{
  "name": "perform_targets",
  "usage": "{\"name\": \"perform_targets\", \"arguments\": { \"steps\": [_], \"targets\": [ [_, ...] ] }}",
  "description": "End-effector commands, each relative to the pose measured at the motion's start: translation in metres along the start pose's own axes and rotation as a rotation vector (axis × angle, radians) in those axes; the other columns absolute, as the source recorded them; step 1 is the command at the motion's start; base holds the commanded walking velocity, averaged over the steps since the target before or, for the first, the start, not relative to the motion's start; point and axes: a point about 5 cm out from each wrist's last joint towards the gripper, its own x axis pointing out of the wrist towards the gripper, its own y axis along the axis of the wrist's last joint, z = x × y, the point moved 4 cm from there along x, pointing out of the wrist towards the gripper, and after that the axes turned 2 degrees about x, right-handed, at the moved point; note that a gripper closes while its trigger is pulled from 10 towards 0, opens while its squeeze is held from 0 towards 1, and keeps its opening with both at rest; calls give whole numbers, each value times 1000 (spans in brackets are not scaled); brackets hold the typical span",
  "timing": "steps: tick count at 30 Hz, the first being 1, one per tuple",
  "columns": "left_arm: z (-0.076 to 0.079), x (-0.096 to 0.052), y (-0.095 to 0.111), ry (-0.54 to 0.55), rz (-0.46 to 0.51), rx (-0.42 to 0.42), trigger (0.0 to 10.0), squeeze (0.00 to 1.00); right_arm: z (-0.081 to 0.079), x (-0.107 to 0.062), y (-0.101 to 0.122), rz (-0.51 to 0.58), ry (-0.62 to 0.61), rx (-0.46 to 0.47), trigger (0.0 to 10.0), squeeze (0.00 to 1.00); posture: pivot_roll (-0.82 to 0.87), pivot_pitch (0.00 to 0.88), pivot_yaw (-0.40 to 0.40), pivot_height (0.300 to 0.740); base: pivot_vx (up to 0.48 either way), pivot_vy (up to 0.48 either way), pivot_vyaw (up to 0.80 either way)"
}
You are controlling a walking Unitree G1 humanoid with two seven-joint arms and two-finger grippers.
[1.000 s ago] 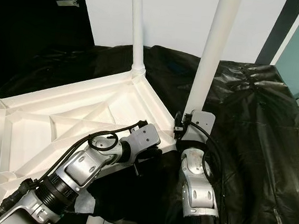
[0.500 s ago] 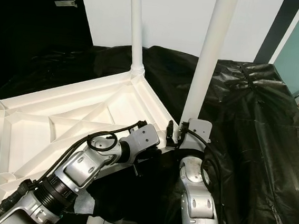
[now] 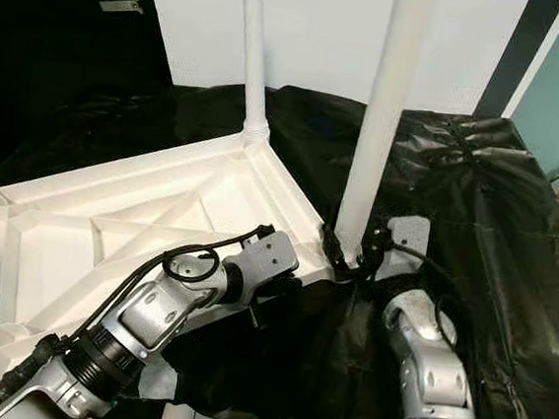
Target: Building children table
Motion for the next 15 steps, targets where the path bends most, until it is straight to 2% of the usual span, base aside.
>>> {"name": "perform_targets", "arguments": {
  "steps": [1,4,8,9,10,11,12,13,14,15],
  "targets": [
    [-9,-2,3,40,0,18,10000,0,-4,3,-7,-37,81,15,10000,0,-74,0,20,740,0,0,0],
    [-9,-2,4,44,2,18,10000,0,-5,10,-10,-83,212,-5,10000,0,-73,0,20,740,0,0,0],
    [-10,-1,5,46,4,18,10000,0,-8,16,-15,-124,304,-9,10000,0,-71,0,21,740,0,0,0],
    [-10,-1,6,46,5,19,10000,0,-9,19,-16,-132,327,-16,8157,0,-67,0,23,740,0,0,0],
    [-10,-1,6,45,7,20,10000,0,-10,21,-17,-140,342,-17,4314,0,-65,0,24,740,0,0,0],
    [-10,-1,6,45,7,20,10000,0,-10,21,-17,-140,342,-17,4314,0,-65,0,24,740,0,0,0],
    [-10,-1,7,45,7,21,10000,0,-9,22,-17,-143,348,-35,2627,0,-62,0,22,740,0,0,0],
    [-10,-1,7,45,7,21,10000,0,-9,22,-17,-143,348,-35,2627,0,-62,0,22,740,0,0,0],
    [-10,-1,7,44,8,22,10000,0,-9,23,-18,-146,362,-39,0,0,-62,0,22,740,0,0,0],
    [-10,-2,7,45,7,22,10000,0,-8,24,-18,-151,371,-51,0,0,-60,0,22,740,0,0,0]
  ]
}}
